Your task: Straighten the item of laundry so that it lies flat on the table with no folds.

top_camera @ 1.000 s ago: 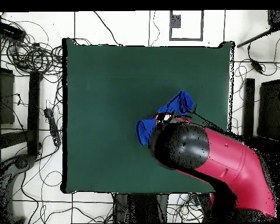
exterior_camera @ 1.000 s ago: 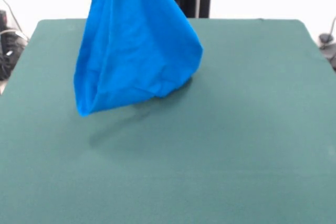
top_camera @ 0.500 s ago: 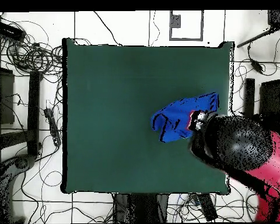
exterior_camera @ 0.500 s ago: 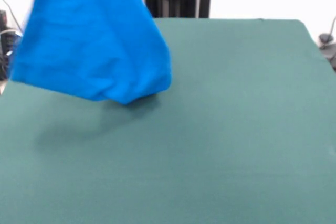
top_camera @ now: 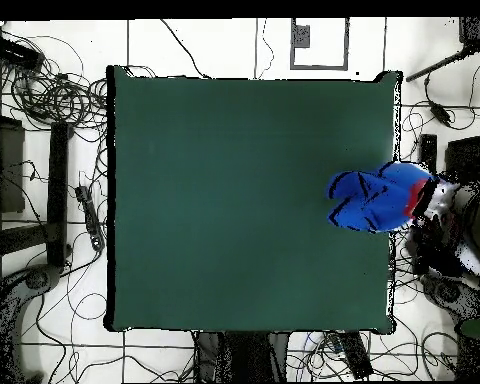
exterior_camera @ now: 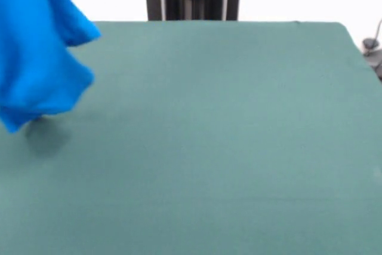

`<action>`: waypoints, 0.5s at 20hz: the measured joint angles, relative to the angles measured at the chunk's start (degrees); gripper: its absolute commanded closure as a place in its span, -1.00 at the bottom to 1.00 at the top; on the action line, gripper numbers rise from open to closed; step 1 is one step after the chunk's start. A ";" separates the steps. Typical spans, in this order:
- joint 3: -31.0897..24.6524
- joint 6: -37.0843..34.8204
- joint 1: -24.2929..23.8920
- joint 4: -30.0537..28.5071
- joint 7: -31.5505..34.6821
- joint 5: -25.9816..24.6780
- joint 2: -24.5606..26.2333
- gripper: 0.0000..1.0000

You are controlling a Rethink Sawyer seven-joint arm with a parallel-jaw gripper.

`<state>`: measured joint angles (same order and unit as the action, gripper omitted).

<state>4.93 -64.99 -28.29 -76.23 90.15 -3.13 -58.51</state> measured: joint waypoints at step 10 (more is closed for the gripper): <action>-2.08 -1.40 -0.41 2.60 0.00 -1.57 -0.49 1.00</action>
<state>2.85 -66.39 -28.71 -73.63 90.15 -4.70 -59.00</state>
